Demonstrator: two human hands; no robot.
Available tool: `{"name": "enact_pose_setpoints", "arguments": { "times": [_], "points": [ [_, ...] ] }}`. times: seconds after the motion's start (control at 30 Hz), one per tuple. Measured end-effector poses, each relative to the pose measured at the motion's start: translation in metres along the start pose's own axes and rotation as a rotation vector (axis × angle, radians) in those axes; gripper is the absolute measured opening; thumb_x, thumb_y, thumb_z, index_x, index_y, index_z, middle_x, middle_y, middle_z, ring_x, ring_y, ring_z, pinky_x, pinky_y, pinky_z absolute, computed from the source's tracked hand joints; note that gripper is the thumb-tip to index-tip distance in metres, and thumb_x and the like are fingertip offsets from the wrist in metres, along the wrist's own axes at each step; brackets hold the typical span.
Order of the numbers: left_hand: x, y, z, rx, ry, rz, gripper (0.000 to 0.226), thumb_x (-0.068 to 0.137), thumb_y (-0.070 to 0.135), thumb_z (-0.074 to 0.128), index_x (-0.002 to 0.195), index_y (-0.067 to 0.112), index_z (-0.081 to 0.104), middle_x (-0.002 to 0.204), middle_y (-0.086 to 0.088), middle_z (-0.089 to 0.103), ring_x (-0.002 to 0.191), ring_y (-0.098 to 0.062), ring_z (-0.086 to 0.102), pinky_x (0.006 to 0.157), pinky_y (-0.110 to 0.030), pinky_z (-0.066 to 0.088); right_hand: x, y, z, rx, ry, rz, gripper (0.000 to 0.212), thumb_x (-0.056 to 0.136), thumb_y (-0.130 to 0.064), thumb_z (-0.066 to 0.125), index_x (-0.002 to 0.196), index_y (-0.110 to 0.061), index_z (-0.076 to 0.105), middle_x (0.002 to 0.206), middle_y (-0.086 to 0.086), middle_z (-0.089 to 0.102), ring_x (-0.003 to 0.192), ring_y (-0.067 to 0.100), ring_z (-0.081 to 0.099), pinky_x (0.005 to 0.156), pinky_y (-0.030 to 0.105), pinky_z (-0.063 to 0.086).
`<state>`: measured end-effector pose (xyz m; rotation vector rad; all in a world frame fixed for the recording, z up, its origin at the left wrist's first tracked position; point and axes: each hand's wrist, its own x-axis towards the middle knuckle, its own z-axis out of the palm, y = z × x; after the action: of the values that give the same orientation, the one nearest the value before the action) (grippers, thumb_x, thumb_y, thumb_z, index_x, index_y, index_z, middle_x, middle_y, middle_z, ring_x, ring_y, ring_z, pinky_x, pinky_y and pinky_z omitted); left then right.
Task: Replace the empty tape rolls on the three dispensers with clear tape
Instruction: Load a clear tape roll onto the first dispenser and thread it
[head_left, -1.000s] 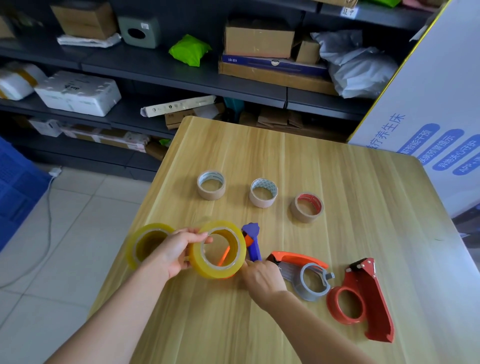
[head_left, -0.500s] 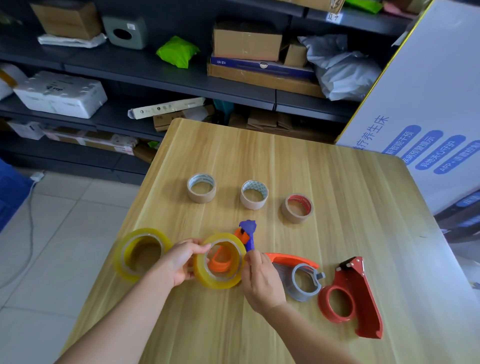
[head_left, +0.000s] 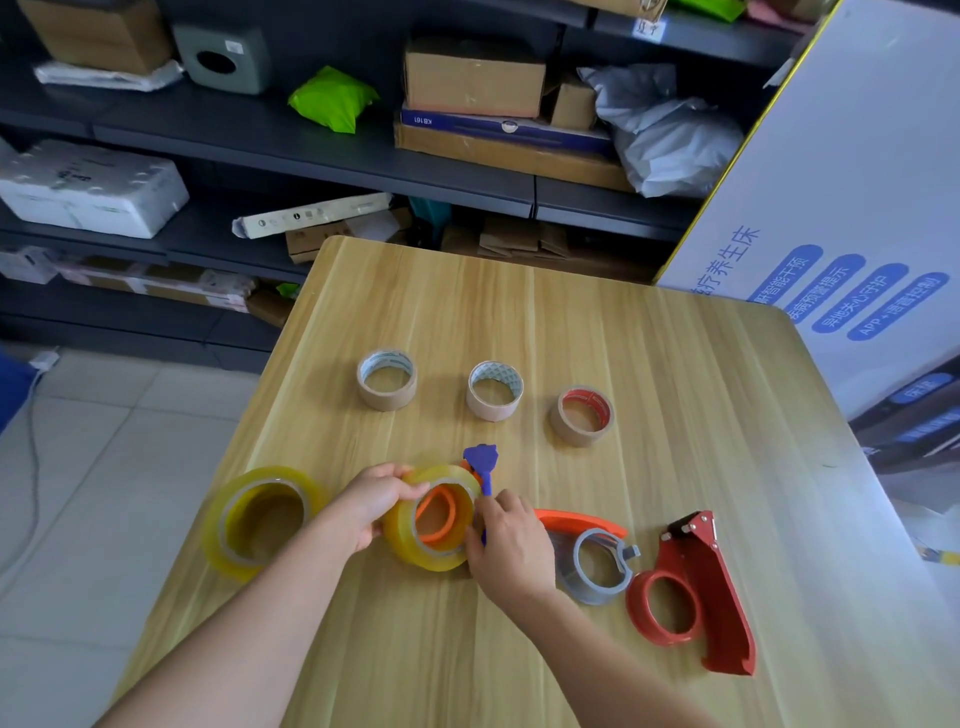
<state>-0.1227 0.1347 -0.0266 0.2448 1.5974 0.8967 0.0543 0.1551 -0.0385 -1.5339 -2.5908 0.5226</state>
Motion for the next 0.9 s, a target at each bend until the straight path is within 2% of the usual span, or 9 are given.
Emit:
{"name": "enact_pose_setpoints", "arguments": {
  "times": [0.07, 0.13, 0.2, 0.37, 0.5, 0.63, 0.73, 0.8, 0.9],
  "points": [
    [0.007, -0.003, 0.000, 0.029, 0.011, -0.002, 0.041, 0.086, 0.009, 0.068, 0.124, 0.017, 0.056, 0.108, -0.009, 0.066, 0.094, -0.023, 0.061, 0.068, -0.030, 0.045, 0.004, -0.002, 0.002, -0.051, -0.015, -0.011, 0.020, 0.085, -0.029, 0.061, 0.093, -0.011, 0.065, 0.096, 0.007, 0.060, 0.090, 0.028, 0.057, 0.070, 0.037, 0.047],
    [0.013, -0.008, 0.000, 0.076, 0.039, 0.011, 0.047, 0.088, 0.012, 0.067, 0.132, 0.015, 0.053, 0.124, -0.010, 0.062, 0.112, -0.026, 0.057, 0.086, -0.035, 0.046, 0.006, -0.003, 0.005, -0.117, -0.059, -0.018, 0.021, 0.066, -0.030, 0.079, 0.070, -0.014, 0.066, 0.076, 0.004, 0.059, 0.069, 0.025, 0.059, 0.054, 0.031, 0.043],
    [0.019, -0.015, -0.001, 0.162, 0.075, 0.041, 0.054, 0.089, 0.014, 0.065, 0.139, 0.014, 0.046, 0.139, -0.008, 0.052, 0.127, -0.026, 0.047, 0.102, -0.038, 0.038, 0.008, -0.003, 0.010, -0.153, -0.038, -0.030, 0.028, 0.052, -0.033, 0.086, 0.057, -0.018, 0.063, 0.065, 0.001, 0.055, 0.055, 0.021, 0.055, 0.047, 0.025, 0.036],
    [0.026, -0.028, 0.003, 0.488, 0.257, 0.155, 0.054, 0.092, 0.021, 0.060, 0.143, 0.020, 0.042, 0.146, -0.008, 0.042, 0.129, -0.027, 0.046, 0.098, -0.034, 0.043, 0.012, -0.002, 0.012, -0.186, 0.040, -0.070, 0.030, 0.050, -0.036, 0.087, 0.053, -0.021, 0.061, 0.063, -0.002, 0.054, 0.053, 0.018, 0.053, 0.044, 0.026, 0.036],
    [0.027, -0.031, 0.004, 0.590, 0.271, 0.119, 0.051, 0.098, 0.027, 0.048, 0.147, 0.023, 0.035, 0.150, -0.010, 0.034, 0.134, -0.030, 0.039, 0.104, -0.037, 0.040, 0.014, -0.007, 0.015, -0.204, 0.055, -0.167, 0.022, 0.055, -0.029, 0.081, 0.052, -0.024, 0.060, 0.062, -0.006, 0.054, 0.059, 0.018, 0.053, 0.048, 0.026, 0.041],
    [0.028, -0.033, 0.002, 0.432, 0.283, 0.077, 0.042, 0.101, 0.022, 0.040, 0.142, 0.012, 0.043, 0.149, -0.010, 0.040, 0.135, -0.030, 0.039, 0.107, -0.038, 0.036, 0.011, -0.015, 0.022, -0.094, -0.021, -0.298, 0.015, 0.073, -0.042, 0.063, 0.066, -0.028, 0.066, 0.063, -0.012, 0.063, 0.071, 0.015, 0.059, 0.060, 0.025, 0.049],
    [0.026, -0.039, 0.001, 0.205, 0.227, 0.007, 0.032, 0.102, 0.015, 0.038, 0.124, 0.011, 0.059, 0.127, -0.013, 0.059, 0.112, -0.028, 0.057, 0.093, -0.042, 0.051, 0.008, -0.022, 0.026, -0.103, -0.155, -0.251, 0.040, 0.091, -0.048, 0.044, 0.106, -0.014, 0.059, 0.094, 0.005, 0.070, 0.098, 0.025, 0.058, 0.086, 0.037, 0.040],
    [0.020, -0.042, 0.003, 0.117, 0.170, -0.028, 0.028, 0.102, 0.010, 0.037, 0.108, 0.010, 0.064, 0.107, -0.012, 0.064, 0.097, -0.025, 0.061, 0.077, -0.038, 0.056, 0.005, -0.024, 0.026, -0.074, -0.219, -0.159, 0.047, 0.092, -0.049, 0.051, 0.117, -0.009, 0.047, 0.103, 0.009, 0.069, 0.095, 0.030, 0.057, 0.090, 0.037, 0.033],
    [0.017, -0.050, 0.005, 0.076, 0.116, -0.048, 0.025, 0.101, 0.010, 0.042, 0.117, 0.007, 0.061, 0.099, -0.011, 0.065, 0.091, -0.023, 0.063, 0.067, -0.032, 0.055, 0.001, -0.021, 0.022, -0.045, -0.229, -0.057, 0.049, 0.088, -0.042, 0.059, 0.120, -0.009, 0.042, 0.100, 0.006, 0.070, 0.079, 0.028, 0.046, 0.092, 0.035, 0.033]
  ]
}}
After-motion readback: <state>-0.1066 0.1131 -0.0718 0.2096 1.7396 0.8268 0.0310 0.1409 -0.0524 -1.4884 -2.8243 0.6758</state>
